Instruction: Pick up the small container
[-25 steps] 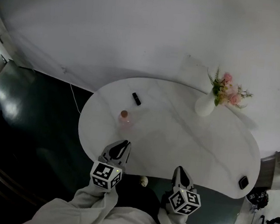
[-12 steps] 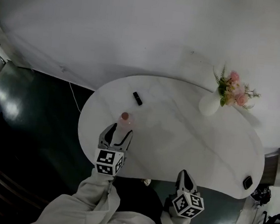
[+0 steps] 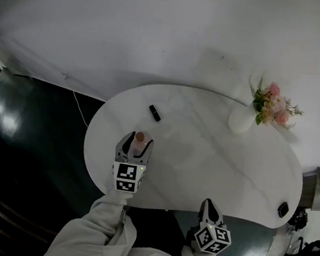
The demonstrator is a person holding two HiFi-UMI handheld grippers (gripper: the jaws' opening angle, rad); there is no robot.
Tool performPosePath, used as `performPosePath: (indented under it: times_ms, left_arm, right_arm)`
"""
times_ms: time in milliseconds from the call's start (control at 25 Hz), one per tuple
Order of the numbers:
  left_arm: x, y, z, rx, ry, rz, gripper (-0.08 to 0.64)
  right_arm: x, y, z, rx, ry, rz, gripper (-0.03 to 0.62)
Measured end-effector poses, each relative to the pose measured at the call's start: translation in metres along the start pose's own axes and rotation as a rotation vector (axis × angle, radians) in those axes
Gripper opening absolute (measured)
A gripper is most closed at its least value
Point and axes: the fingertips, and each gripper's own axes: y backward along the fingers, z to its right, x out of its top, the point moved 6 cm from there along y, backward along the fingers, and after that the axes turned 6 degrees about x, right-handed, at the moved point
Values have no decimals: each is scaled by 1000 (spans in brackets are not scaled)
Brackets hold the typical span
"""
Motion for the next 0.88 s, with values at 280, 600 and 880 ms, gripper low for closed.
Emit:
performPosePath:
  times_ms: [280,600,880]
  left_arm:
    - [0,-14,-3,43,-36,-22,141]
    - [-1,-14,-4,45,-27,-25,138]
    - [-1,-15,-5,44,-16,-37,138]
  right_arm:
    - [-3,-1,5,-21,-15,4,49]
    - [-1,-6,2,-4,-6,0,49]
    - [3,-7,3,-1,-4,10,49]
